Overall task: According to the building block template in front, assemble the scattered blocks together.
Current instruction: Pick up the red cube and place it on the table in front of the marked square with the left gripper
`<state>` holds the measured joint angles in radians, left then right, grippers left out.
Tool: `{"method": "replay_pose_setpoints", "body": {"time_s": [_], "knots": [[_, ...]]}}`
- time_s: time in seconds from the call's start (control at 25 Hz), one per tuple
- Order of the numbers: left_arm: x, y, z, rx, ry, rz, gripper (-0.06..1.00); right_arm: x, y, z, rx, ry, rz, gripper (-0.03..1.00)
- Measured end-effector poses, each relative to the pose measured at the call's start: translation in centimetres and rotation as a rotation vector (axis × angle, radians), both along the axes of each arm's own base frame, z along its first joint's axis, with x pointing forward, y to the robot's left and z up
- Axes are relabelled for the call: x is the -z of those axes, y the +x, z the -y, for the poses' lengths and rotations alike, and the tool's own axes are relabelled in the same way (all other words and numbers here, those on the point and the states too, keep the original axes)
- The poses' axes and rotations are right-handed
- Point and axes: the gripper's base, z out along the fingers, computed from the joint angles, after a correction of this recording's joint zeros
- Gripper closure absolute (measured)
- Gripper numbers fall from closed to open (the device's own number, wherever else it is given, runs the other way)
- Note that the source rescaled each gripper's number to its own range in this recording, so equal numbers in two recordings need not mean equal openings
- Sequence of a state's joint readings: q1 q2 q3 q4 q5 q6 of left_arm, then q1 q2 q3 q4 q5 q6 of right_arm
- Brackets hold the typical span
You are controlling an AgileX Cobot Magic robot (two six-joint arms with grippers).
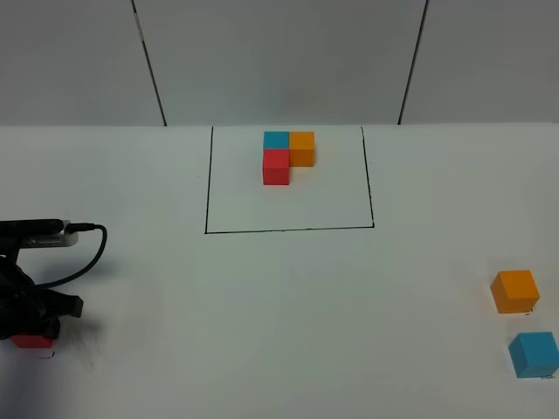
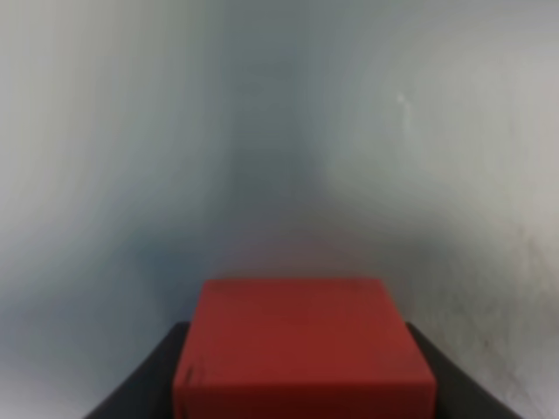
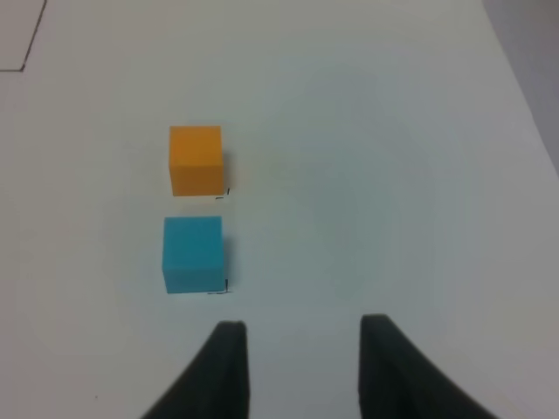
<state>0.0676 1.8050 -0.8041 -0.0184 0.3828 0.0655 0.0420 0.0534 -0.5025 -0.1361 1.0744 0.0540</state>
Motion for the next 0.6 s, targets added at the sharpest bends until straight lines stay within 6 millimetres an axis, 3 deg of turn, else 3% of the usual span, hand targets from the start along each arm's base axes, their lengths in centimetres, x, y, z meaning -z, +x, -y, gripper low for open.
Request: {"method": "replay_pose_setpoints", "body": {"time_s": [0.48, 0.6], "knots": [[-0.2, -0.7, 0.1, 0.003, -0.008, -0.102, 0.94, 0.0, 0.0, 0.0, 0.000, 0.000, 0.000, 0.97], [-1.7, -0.4, 0.0, 0.003, -0.008, -0.090, 0.94, 0.0, 0.0, 0.0, 0.000, 0.000, 0.000, 0.97]]}}
